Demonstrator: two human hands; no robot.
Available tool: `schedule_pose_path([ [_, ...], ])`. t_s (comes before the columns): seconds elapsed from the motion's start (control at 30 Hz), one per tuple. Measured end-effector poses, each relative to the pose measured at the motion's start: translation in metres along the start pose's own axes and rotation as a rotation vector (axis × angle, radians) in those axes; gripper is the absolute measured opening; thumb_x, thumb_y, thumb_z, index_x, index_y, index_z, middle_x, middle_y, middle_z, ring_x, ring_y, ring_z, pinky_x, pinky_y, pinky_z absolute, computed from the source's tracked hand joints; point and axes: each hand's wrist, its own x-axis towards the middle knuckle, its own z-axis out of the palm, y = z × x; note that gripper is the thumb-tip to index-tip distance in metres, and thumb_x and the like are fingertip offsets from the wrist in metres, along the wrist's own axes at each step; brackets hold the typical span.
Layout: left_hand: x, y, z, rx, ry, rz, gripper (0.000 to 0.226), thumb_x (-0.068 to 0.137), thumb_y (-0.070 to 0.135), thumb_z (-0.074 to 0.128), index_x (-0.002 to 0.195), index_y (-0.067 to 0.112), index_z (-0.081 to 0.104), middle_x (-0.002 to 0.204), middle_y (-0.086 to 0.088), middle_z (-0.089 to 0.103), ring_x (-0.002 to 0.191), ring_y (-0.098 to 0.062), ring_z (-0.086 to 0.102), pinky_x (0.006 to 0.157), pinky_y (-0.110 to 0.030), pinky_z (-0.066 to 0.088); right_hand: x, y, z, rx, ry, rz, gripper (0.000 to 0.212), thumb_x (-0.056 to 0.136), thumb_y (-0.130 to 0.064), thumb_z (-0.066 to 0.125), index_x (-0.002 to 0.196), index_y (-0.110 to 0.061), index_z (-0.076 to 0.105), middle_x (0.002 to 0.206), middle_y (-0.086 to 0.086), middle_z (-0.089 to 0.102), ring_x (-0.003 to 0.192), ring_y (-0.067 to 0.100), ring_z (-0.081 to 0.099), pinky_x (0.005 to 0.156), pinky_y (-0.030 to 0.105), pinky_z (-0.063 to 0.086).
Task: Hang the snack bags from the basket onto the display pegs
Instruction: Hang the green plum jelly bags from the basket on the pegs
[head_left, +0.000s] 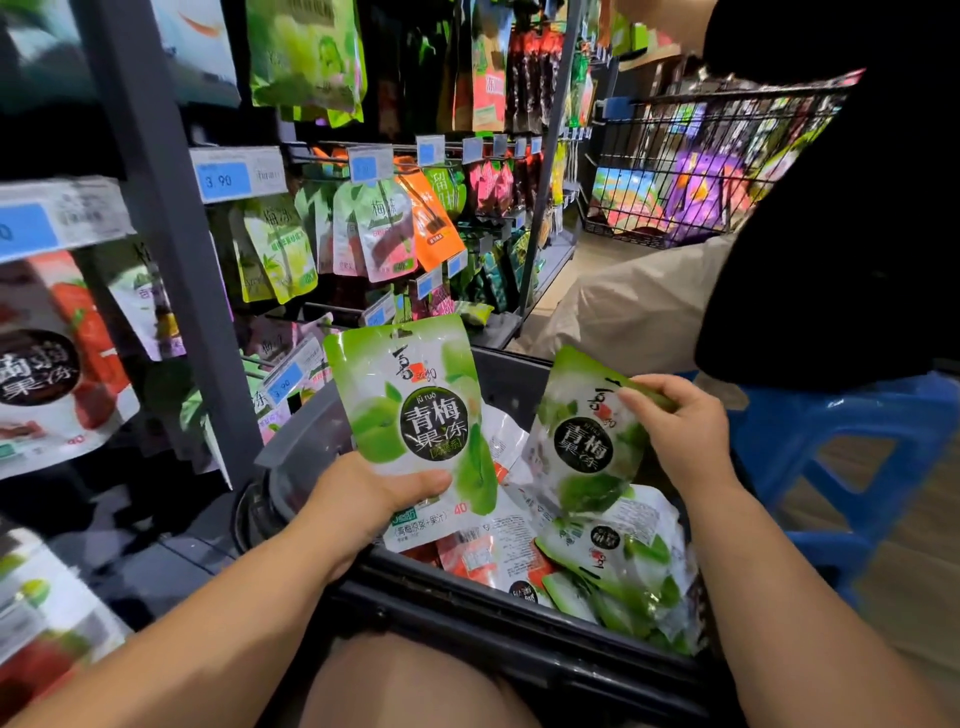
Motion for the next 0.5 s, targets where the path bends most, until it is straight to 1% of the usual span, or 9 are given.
schedule_pose_path([
  [0.07, 0.0, 0.001, 0.0, 0.0, 0.004, -0.003, 0.06, 0.039, 0.035, 0.092, 0.095, 0.017, 0.079, 0.097, -0.006, 0.077, 0.095, -0.026, 0.072, 0.097, -0.049, 0.052, 0.002, 0.001, -0.005, 0.092, 0.0, 0.04, 0.019, 0.081, -0.018, 0.08, 0.076, -0.035, 0.074, 0.087, 0.0, 0.072, 0.093, 0.025, 0.069, 0.084, 0.041, 0.058],
  [0.13, 0.0, 0.002, 0.001, -0.006, 0.011, -0.008, 0.048, 0.052, 0.019, 0.093, 0.096, 0.011, 0.077, 0.095, -0.008, 0.077, 0.094, -0.028, 0.072, 0.095, -0.047, 0.053, 0.005, 0.002, -0.007, 0.158, 0.003, 0.09, 0.017, 0.081, -0.018, 0.08, 0.077, -0.034, 0.076, 0.089, 0.004, 0.073, 0.092, 0.027, 0.069, 0.086, 0.044, 0.058],
  [0.2, 0.0, 0.003, 0.0, -0.007, 0.025, -0.024, 0.036, 0.062, 0.004, 0.088, 0.096, 0.007, 0.077, 0.092, -0.01, 0.077, 0.093, -0.031, 0.072, 0.091, -0.043, 0.055, 0.008, 0.005, -0.003, 0.088, -0.046, 0.146, 0.011, 0.081, -0.019, 0.08, 0.079, -0.028, 0.075, 0.086, 0.003, 0.072, 0.087, 0.025, 0.067, 0.083, 0.044, 0.057],
  [0.23, 0.0, 0.003, 0.0, -0.003, 0.025, -0.032, 0.035, 0.061, 0.005, 0.088, 0.094, 0.007, 0.077, 0.091, -0.011, 0.077, 0.092, -0.031, 0.072, 0.089, -0.041, 0.055, 0.008, 0.008, 0.001, 0.006, -0.09, 0.175, 0.009, 0.081, -0.02, 0.081, 0.08, -0.025, 0.074, 0.084, 0.004, 0.071, 0.086, 0.026, 0.067, 0.08, 0.043, 0.056],
  [0.27, 0.0, 0.003, -0.001, 0.002, 0.02, -0.039, 0.037, 0.057, 0.01, 0.091, 0.092, 0.007, 0.078, 0.09, -0.011, 0.077, 0.09, -0.031, 0.072, 0.088, -0.04, 0.055, 0.007, 0.009, 0.004, -0.071, -0.129, 0.2, 0.009, 0.08, -0.022, 0.081, 0.082, -0.023, 0.072, 0.083, 0.005, 0.071, 0.086, 0.029, 0.068, 0.075, 0.042, 0.055],
  [0.33, 0.001, 0.003, -0.002, 0.008, 0.013, -0.055, 0.045, 0.048, 0.021, 0.092, 0.09, 0.011, 0.079, 0.09, -0.01, 0.077, 0.089, -0.03, 0.073, 0.092, -0.045, 0.054, 0.005, 0.01, 0.009, -0.13, -0.153, 0.246, 0.019, 0.075, -0.024, 0.085, 0.087, -0.023, 0.07, 0.087, 0.005, 0.071, 0.088, 0.03, 0.069, 0.068, 0.038, 0.056],
  [0.37, 0.002, 0.003, -0.002, 0.006, 0.017, -0.059, 0.045, 0.048, 0.021, 0.091, 0.09, 0.011, 0.079, 0.09, -0.01, 0.077, 0.09, -0.03, 0.073, 0.094, -0.048, 0.054, 0.004, 0.009, 0.01, -0.102, -0.157, 0.278, 0.029, 0.071, -0.023, 0.089, 0.089, -0.026, 0.067, 0.091, 0.003, 0.07, 0.088, 0.027, 0.069, 0.067, 0.038, 0.058],
  [0.43, 0.002, 0.003, -0.002, 0.01, 0.027, -0.054, 0.039, 0.056, 0.014, 0.091, 0.092, 0.01, 0.078, 0.091, -0.01, 0.077, 0.09, -0.03, 0.073, 0.095, -0.05, 0.053, 0.005, 0.011, 0.008, -0.047, -0.185, 0.335, 0.049, 0.062, -0.019, 0.094, 0.096, -0.032, 0.06, 0.104, 0.003, 0.066, 0.093, 0.024, 0.067, 0.066, 0.04, 0.059],
  [0.5, 0.001, 0.003, -0.001, 0.022, 0.036, -0.052, 0.037, 0.06, 0.013, 0.091, 0.094, 0.011, 0.078, 0.092, -0.008, 0.077, 0.091, -0.029, 0.073, 0.096, -0.05, 0.052, 0.008, 0.014, 0.005, -0.01, -0.214, 0.377, 0.063, 0.061, -0.011, 0.093, 0.105, -0.032, 0.053, 0.116, 0.007, 0.059, 0.101, 0.027, 0.063, 0.07, 0.04, 0.058],
])
